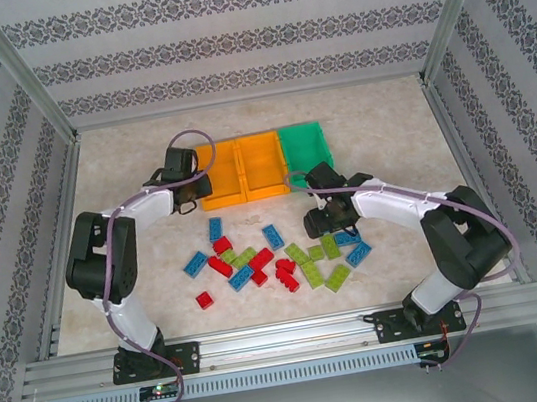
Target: Sort the legos into containers by color
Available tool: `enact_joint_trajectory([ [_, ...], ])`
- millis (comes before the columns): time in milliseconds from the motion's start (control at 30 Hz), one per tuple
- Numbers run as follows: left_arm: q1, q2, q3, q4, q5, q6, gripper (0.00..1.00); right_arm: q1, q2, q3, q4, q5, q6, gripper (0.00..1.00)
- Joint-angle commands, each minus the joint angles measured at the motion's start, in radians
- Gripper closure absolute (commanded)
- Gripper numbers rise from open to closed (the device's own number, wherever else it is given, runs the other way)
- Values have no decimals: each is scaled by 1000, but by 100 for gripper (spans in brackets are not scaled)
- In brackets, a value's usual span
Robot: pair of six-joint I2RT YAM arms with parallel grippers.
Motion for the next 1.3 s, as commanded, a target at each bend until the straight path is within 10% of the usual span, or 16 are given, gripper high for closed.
enact_joint_trajectory([
  [0,-16,-34,-23,4,17,-27,77,15,19,35,-30,24,-2,36],
  [600,-22,-196,-116,25,-60,-37,25,34,35,90,-59,94,-14,66],
  [933,-130,-336,-209,2,-231,119,20,-73,-60,176,135,70,37,66],
  [1267,-148,-387,-271,-54,-240,69,18,-168,193,389,217,63,41,63],
])
